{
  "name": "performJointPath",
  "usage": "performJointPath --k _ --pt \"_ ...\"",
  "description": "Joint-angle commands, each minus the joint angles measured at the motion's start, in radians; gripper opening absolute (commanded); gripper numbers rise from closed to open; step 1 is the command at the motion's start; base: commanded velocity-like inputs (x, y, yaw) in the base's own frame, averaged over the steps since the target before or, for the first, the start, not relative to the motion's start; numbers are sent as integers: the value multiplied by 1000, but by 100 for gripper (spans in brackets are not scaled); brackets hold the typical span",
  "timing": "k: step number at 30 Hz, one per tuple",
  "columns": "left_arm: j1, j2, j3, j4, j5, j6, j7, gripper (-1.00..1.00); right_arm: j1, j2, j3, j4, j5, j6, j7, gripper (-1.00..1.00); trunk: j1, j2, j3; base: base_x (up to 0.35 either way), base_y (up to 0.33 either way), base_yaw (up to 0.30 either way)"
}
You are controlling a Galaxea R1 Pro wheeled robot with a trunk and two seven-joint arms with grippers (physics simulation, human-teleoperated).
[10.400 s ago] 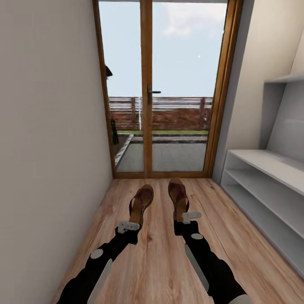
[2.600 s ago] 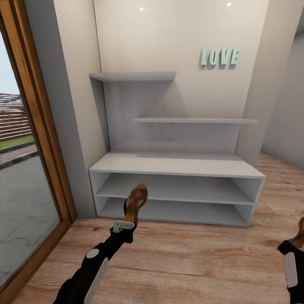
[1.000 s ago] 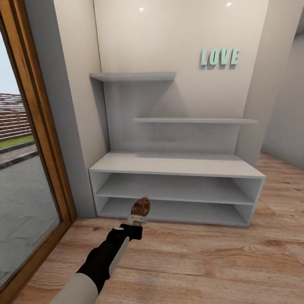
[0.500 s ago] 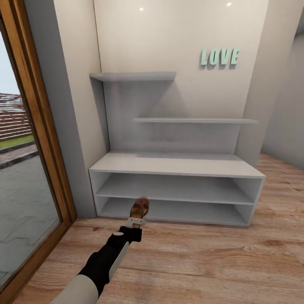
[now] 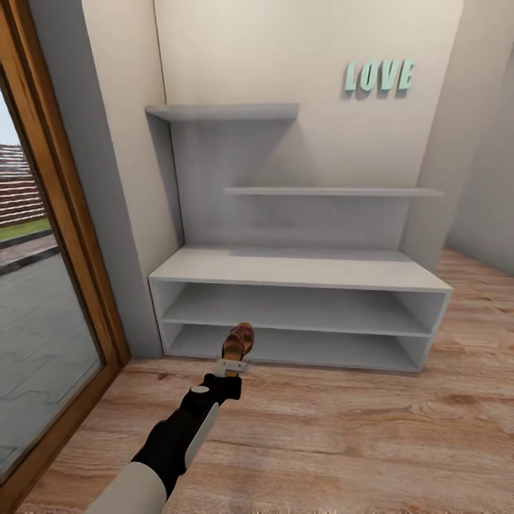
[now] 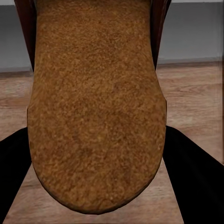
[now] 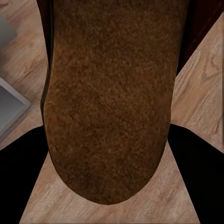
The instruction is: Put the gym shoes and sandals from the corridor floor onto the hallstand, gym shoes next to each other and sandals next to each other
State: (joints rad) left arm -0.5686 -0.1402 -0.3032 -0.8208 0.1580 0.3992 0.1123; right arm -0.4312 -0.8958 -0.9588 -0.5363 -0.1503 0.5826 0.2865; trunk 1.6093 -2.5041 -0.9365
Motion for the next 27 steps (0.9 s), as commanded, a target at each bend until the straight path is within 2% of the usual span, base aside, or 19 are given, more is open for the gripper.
performJointPath --k 1,13,27 --pt "-1 1 -4 -10 11 5 9 -100 -1 0 -5 -1 -4 7 2 -100 0 -1 -7 0 0 0" --pt "-1 2 -4 -78 11 6 9 -100 -2 1 -5 -1 -3 6 2 -100 6 -4 -73 0 0 0" --pt "-1 5 -2 -84 9 5 10 -100 -2 0 -5 -1 -3 7 2 -100 12 -7 -150 0 0 0"
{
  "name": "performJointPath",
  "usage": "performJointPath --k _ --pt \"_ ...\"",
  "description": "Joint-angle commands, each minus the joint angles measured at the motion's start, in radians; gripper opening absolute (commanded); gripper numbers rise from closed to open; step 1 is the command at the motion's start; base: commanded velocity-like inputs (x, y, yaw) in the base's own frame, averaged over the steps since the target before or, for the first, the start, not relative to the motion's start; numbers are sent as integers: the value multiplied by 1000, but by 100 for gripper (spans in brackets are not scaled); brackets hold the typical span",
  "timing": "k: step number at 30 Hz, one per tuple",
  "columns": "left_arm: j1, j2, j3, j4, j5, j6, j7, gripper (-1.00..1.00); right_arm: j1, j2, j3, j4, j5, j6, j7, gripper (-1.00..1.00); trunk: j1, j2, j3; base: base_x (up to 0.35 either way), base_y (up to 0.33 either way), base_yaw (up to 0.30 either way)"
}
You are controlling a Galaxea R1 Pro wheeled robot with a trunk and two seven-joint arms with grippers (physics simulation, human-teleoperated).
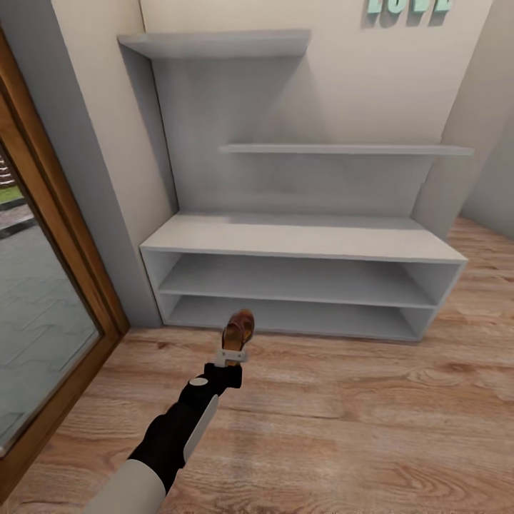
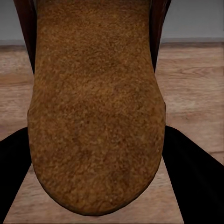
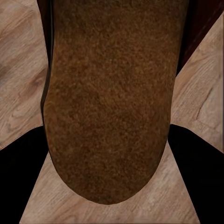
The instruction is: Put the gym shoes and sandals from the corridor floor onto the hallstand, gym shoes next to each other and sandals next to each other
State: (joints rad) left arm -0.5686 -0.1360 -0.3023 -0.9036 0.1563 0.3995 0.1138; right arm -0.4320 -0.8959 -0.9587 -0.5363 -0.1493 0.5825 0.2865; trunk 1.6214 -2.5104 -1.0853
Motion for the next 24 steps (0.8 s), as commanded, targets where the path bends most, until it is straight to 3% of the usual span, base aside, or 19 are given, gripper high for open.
performJointPath --k 1,7,11,24 --pt "0 1 -3 -1 11 4 9 -100 -1 0 -5 -1 -4 7 2 -100 0 -1 -3 0 0 0" --pt "-1 1 -3 -2 11 2 9 -100 -1 1 -5 -1 -4 7 2 -100 0 -1 -10 0 0 0" --pt "0 1 -3 0 11 -42 10 -100 -1 1 -5 -1 -4 7 2 -100 0 -1 -13 85 0 0" --pt "0 1 -5 3 11 -73 10 -100 -1 0 -5 -1 -4 7 2 -100 0 -1 -20 334 0 0"
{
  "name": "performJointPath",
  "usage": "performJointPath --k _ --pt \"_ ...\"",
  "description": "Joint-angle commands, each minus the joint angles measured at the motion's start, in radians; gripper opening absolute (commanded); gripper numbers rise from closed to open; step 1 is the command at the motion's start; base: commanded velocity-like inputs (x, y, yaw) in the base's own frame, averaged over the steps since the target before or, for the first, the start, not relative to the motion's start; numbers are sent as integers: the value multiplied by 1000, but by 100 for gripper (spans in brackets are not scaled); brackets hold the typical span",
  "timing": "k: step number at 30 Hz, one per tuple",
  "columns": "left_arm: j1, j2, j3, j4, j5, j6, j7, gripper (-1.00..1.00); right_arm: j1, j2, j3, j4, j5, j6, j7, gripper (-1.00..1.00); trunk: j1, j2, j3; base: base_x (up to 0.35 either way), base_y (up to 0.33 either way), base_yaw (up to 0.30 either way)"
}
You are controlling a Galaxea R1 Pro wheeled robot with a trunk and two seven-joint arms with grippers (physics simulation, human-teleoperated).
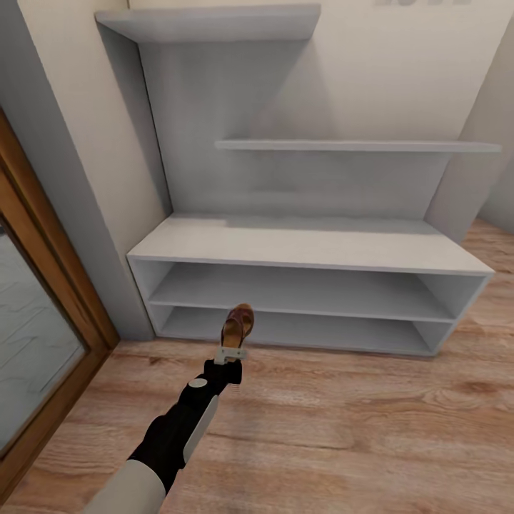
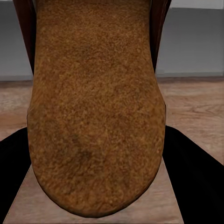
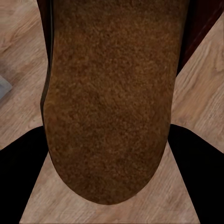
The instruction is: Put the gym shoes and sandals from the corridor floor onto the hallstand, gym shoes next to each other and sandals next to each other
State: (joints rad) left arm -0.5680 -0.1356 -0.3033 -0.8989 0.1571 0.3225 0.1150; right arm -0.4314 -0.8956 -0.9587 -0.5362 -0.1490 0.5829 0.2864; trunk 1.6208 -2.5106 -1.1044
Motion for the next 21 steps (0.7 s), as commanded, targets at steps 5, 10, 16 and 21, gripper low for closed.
performJointPath --k 5,10,16,21 --pt "0 1 -4 -1 10 4 9 -100 -2 0 -5 -1 -4 6 2 -100 0 0 -4 347 0 0" --pt "0 1 -5 0 10 3 9 -100 -2 1 -5 -1 -4 6 2 -100 0 0 -6 346 0 0" --pt "0 1 -6 1 10 3 9 -100 -2 1 -5 -1 -4 6 2 -100 0 0 -9 347 -52 0" --pt "0 0 -6 1 10 3 9 -100 -2 0 -5 -1 -4 6 2 -100 0 0 -9 346 -128 0"
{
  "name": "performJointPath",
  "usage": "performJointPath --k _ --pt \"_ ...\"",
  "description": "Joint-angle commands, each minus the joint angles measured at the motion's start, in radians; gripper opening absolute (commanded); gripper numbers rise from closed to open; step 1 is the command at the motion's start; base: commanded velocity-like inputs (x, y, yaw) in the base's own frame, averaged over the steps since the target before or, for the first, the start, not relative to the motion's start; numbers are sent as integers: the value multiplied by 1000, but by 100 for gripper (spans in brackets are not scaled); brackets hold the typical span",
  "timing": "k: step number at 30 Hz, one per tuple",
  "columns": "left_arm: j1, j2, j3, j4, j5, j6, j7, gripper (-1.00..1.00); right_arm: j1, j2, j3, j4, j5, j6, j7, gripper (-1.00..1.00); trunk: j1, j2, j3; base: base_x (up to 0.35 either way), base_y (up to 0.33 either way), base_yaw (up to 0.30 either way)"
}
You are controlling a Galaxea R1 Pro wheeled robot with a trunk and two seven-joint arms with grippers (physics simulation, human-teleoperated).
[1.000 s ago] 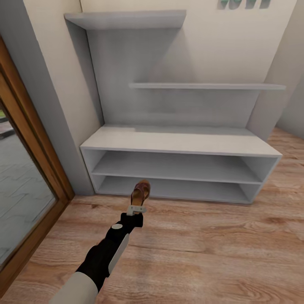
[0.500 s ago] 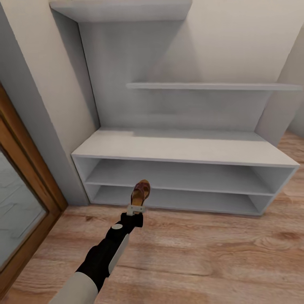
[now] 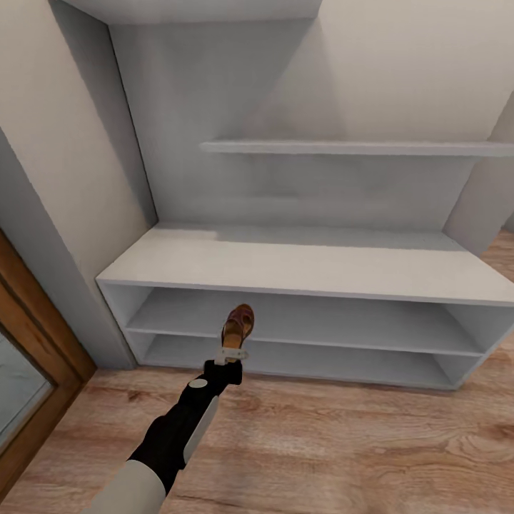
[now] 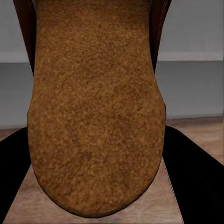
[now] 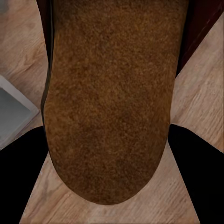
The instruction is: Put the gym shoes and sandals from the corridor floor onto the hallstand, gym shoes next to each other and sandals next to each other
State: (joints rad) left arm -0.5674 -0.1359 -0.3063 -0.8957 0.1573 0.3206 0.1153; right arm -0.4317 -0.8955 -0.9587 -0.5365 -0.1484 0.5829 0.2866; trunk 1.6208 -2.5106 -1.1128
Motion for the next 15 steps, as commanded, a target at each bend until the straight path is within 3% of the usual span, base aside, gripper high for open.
performJointPath --k 1,15 --pt "0 0 -4 -2 10 5 9 -100 -1 0 -5 -1 -5 6 2 -100 0 0 -1 345 -143 0" --pt "-1 1 -2 -2 11 -12 9 -100 -1 0 -5 0 -5 6 2 -100 0 0 -1 344 -133 0"
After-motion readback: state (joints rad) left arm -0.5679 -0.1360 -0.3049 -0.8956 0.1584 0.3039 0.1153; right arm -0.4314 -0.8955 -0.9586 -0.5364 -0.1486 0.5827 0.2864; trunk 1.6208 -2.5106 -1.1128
